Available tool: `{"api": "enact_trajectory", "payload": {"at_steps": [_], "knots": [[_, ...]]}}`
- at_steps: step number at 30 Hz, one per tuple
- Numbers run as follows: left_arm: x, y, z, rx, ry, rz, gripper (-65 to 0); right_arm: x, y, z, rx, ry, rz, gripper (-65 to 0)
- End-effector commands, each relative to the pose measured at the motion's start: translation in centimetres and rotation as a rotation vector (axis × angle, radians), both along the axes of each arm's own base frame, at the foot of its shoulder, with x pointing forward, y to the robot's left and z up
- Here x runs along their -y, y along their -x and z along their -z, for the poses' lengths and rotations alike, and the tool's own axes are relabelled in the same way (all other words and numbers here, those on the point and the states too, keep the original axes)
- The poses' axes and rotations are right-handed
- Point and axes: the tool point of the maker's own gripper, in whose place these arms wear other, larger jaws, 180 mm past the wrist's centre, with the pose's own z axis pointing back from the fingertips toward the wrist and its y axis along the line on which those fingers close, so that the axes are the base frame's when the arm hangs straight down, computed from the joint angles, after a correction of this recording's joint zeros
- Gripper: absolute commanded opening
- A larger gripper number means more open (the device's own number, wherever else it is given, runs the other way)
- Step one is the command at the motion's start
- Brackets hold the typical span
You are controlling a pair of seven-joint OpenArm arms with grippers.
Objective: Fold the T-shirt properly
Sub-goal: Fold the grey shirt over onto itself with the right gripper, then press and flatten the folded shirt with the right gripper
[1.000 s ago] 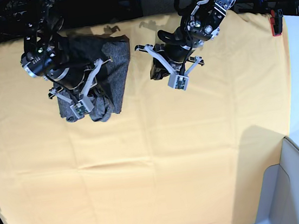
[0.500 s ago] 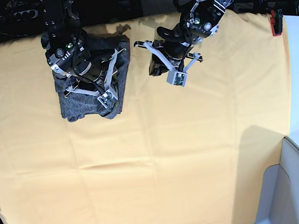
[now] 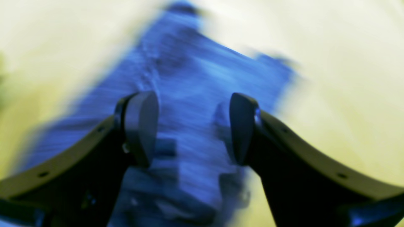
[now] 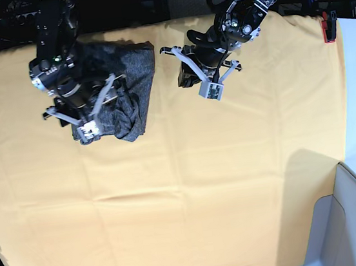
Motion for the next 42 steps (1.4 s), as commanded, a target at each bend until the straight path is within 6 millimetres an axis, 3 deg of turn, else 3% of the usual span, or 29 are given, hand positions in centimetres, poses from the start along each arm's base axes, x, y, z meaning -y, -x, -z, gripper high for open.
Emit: {"api": "enact_trajectory", "payload": {"at_steps": [1, 7, 11, 13, 16, 19, 25, 28, 31, 36, 42], "knots": [[0.2, -0.7, -1.2, 0.045, 0.015, -0.001, -64.3, 1.0, -0.6, -1.3, 0.051, -0.031, 0.033, -32.1], [0.2, -0.7, -1.2, 0.045, 0.017, -0.001, -64.3, 9.1, 0.6, -2.7, 0.125, -0.153, 0.311, -41.5], [0.4, -0.6, -1.2, 0.044, 0.019, 0.003, -64.3, 11.6, 1.8, -2.7, 0.136, -0.172, 0.397, -46.0], [0.5, -0.6, -1.2, 0.043, 0.021, 0.004, -64.3, 11.9, 2.5, -1.6, 0.101, -0.177, 0.41, -46.9], [0.5, -0.6, -1.2, 0.042, 0.023, 0.004, -64.3, 11.6, 2.9, -0.1, 0.056, -0.195, 0.41, -47.9], [0.5, -0.6, -1.2, 0.042, 0.023, 0.004, -64.3, 10.0, 2.9, 1.3, 0.012, -0.217, 0.37, -50.1], [0.6, -0.5, -1.2, 0.042, 0.024, 0.005, -64.3, 6.5, 1.8, 1.3, 0.001, -0.237, 0.262, -57.2], [0.6, -0.5, -1.1, 0.039, 0.023, 0.005, -64.3, 5.5, 1.9, 0.4, 0.022, -0.223, 0.222, -59.3], [0.6, -0.5, -1.1, 0.039, 0.023, 0.005, -64.3, 4.5, 2.0, -0.7, 0.046, -0.211, 0.185, -59.6], [0.6, -0.5, -1.1, 0.039, 0.023, 0.005, -64.3, 3.3, 2.4, -0.1, 0.021, -0.216, 0.146, -59.6], [0.5, -0.4, -1.0, 0.037, 0.021, 0.004, -64.3, -1.2, 3.2, 0.7, -0.028, -0.239, 0.006, -59.6]]}}
